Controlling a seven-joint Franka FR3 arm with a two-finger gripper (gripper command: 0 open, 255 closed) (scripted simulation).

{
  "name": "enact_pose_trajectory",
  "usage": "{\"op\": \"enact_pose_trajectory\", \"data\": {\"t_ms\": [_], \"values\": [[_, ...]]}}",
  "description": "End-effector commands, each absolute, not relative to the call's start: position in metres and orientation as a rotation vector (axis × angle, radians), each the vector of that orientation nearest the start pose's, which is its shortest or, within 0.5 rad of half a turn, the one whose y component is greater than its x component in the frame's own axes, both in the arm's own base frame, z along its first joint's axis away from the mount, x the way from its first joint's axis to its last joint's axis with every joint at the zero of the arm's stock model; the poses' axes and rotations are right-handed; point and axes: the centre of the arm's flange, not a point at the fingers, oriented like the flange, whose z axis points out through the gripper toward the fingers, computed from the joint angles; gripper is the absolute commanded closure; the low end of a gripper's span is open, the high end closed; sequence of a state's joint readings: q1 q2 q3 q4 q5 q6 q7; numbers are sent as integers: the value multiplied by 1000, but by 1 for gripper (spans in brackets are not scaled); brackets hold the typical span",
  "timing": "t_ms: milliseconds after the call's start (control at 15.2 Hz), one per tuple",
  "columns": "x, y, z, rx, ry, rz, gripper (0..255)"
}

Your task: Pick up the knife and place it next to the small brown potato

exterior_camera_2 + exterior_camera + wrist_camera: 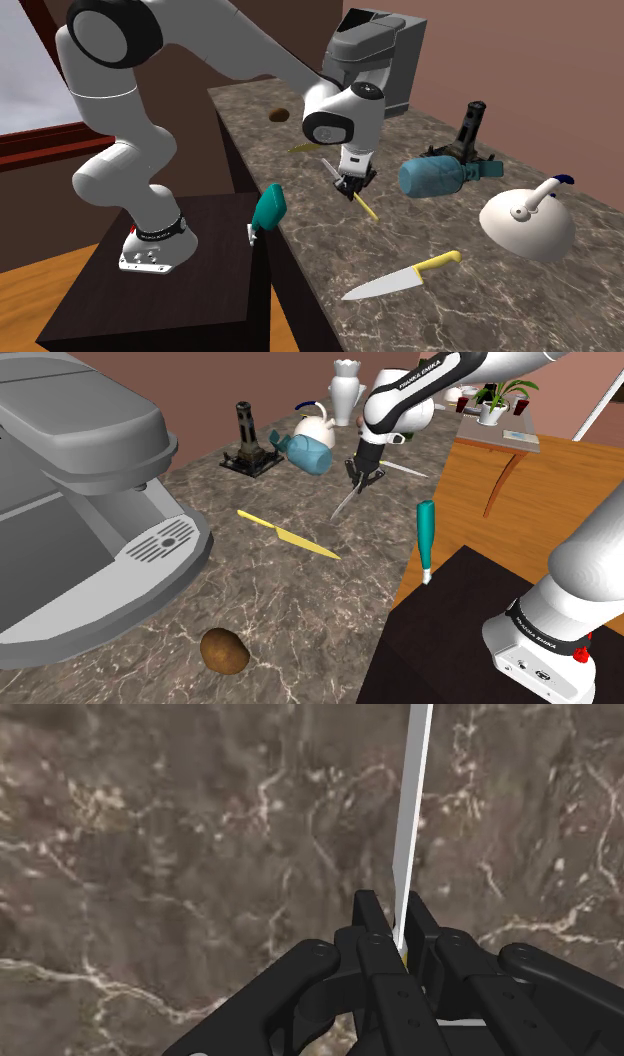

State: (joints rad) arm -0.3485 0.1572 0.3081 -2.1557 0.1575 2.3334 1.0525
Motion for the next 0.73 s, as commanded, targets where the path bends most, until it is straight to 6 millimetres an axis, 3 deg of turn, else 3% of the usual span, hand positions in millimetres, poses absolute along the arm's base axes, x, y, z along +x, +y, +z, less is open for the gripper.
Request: {"op": "enact_pose_trajectory", "data": {"t_ms": [0,660], "values": [[559,-22,342,-2460,1692,85,255],[559,-22,395,-2460,1692,85,255]]}}
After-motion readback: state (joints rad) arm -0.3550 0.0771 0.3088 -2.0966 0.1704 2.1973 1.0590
